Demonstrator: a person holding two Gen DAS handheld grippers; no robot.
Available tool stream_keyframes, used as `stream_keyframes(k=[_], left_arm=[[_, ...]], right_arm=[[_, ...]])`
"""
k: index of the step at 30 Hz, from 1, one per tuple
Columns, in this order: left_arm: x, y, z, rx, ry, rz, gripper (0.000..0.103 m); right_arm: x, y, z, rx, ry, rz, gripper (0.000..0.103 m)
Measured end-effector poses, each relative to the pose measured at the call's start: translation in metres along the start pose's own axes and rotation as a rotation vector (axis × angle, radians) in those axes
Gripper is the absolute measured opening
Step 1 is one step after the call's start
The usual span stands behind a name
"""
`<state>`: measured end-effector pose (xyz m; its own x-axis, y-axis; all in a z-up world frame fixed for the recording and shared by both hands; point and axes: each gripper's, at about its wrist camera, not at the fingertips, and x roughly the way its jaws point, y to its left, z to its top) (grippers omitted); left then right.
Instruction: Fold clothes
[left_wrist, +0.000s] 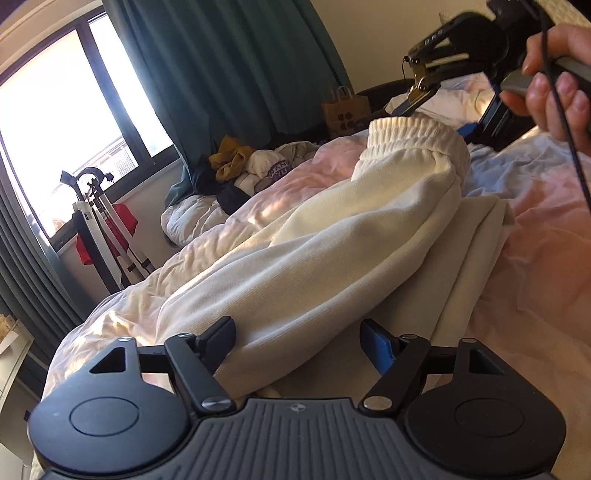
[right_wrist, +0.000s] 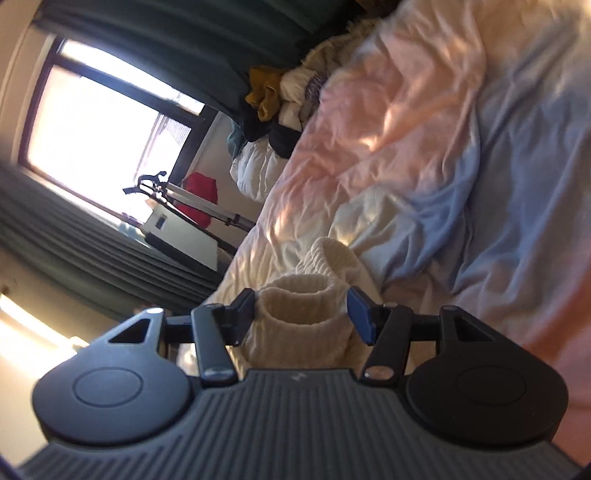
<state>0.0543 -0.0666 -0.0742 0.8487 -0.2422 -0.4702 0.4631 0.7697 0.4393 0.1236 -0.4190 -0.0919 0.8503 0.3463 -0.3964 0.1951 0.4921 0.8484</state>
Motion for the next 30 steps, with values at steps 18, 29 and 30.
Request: stream_keyframes(k=[18, 29, 30], left_arm=[[-0.008, 0.011, -0.004, -0.065, -0.003, -0.007, 0.040], [-0.008, 0.007, -0.009, -0.041, -0.022, -0.004, 0.051], [-0.007, 0.006, -0.009, -0.039, -0.024, -0.003, 0.051]], right_arm=[[0.024, -0.021, 0.030, 0.029, 0.114, -0.009, 0.059], [0.012, -0.009, 0.035, -0.124, 0.173, 0.059, 0.059], [0.012, -0.007, 0.035, -0.135, 0.175, 0.060, 0.059]])
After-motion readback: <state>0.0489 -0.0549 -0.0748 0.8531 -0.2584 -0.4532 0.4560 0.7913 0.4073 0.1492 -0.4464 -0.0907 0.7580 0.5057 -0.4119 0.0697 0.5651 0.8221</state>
